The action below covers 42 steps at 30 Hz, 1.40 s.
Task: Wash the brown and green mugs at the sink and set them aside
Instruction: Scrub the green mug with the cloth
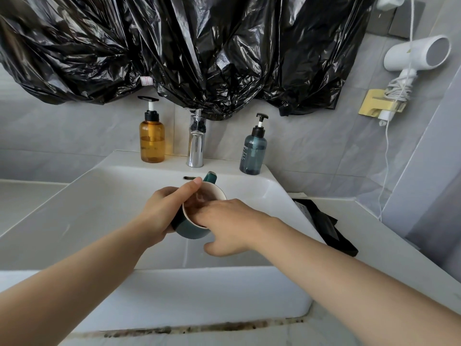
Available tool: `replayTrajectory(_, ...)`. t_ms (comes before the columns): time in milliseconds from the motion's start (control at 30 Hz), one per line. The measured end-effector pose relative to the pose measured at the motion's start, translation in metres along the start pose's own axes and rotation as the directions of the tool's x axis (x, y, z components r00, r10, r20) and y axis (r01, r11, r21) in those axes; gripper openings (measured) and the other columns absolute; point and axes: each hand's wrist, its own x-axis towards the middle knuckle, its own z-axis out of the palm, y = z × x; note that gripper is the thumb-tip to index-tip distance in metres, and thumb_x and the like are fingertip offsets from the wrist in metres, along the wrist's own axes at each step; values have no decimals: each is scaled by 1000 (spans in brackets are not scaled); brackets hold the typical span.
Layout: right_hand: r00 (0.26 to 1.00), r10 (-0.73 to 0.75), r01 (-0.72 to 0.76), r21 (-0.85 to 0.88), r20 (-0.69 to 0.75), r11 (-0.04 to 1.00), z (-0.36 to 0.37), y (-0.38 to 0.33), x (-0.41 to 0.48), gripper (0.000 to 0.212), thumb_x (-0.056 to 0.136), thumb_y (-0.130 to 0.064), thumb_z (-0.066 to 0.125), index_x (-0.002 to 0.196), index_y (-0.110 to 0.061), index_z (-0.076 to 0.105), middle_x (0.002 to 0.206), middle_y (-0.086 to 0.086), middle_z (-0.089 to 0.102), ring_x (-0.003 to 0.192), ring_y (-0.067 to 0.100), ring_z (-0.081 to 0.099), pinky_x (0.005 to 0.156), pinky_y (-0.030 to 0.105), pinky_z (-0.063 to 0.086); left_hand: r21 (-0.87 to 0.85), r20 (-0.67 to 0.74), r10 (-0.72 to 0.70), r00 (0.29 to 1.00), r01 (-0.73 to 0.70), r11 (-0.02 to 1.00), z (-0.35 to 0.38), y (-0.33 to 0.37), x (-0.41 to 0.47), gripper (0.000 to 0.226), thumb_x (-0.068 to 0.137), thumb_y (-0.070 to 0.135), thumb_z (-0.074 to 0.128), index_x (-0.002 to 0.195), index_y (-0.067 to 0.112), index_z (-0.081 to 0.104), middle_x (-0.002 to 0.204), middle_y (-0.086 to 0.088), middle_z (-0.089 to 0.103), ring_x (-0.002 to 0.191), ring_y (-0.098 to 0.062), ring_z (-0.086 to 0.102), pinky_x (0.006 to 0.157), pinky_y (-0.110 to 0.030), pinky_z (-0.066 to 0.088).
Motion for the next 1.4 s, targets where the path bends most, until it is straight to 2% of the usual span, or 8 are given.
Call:
replayTrajectory(100, 1000, 10, -9, 58, -20, 998, -3, 3, -7, 32, 83, -22, 62, 67, -27, 34, 73, -3, 49, 64, 14, 45, 50, 28, 26, 13, 20, -2, 1000, 2, 1000, 2, 1, -2, 72, 65, 66, 73, 106, 7, 67, 98, -22, 71, 78, -28, 65, 72, -35, 51)
replayTrajectory(300, 969, 56, 28, 333, -241, 943, -1, 11, -25, 23, 84, -36, 70, 75, -25, 51, 79, -5, 52, 79, 17, 49, 73, 37, 45, 59, -15, -48, 999, 49, 997, 0, 1, 1, 79, 58, 76, 72, 107, 14, 68, 104, -16, 73, 98, -35, 70, 90, -45, 55)
replayTrajectory(467, 853, 236, 38, 506, -466, 862, -6, 22, -40, 41, 89, -38, 66, 59, -24, 42, 56, -6, 36, 62, 15, 37, 57, 32, 32, -10, -32, -111, 993, 111, 994, -1, 5, -2, 78, 66, 74, 68, 117, 15, 64, 111, -14, 70, 95, -31, 67, 67, -33, 52)
replayTrajectory(667, 484, 781, -193, 823, -394, 535, 8, 36, -47, 48, 89, -47, 54, 63, -7, 49, 56, 3, 48, 57, 22, 44, 52, 34, 35, -253, 4, -236, 972, 230, 940, 0, 11, -11, 39, 88, 57, 59, 110, 24, 59, 110, -11, 61, 96, -30, 60, 73, -47, 53)
replayTrajectory(833, 605, 770, -280, 851, -202, 444, 29, 40, -45, 34, 85, -31, 60, 61, -10, 50, 54, -2, 47, 53, 13, 47, 52, 28, 36, -375, 122, -284, 951, 309, 874, -3, 12, -11, 48, 88, 58, 56, 123, 24, 58, 124, -15, 60, 106, -38, 59, 75, -52, 53)
replayTrajectory(1100, 618, 773, 170, 984, -145, 48, 14, 24, -37, 34, 95, -35, 59, 69, -19, 73, 66, -6, 69, 65, 10, 66, 56, 18, 49, -370, 253, -262, 931, 344, 863, -2, 14, -7, 70, 70, 66, 61, 120, 16, 62, 112, -19, 69, 104, -42, 64, 92, -52, 48)
replayTrajectory(1267, 717, 669, 246, 969, -198, 23, 9, 13, -32, 31, 102, -36, 45, 97, -22, 72, 62, 8, 65, 47, 22, 57, 34, 15, 35, -313, 373, -122, 920, 248, 917, -2, 15, -11, 88, 53, 60, 84, 127, 19, 60, 122, -19, 67, 106, -41, 66, 93, -50, 50)
replayTrajectory(1400, 727, 639, 275, 959, -252, 66, 15, 20, -29, 28, 102, -35, 44, 109, -26, 69, 100, 0, 74, 80, 11, 68, 62, 23, 54, -311, 426, -43, 904, 191, 931, -4, 12, -9, 107, 35, 54, 96, 131, 26, 57, 132, -18, 62, 107, -39, 67, 81, -46, 58)
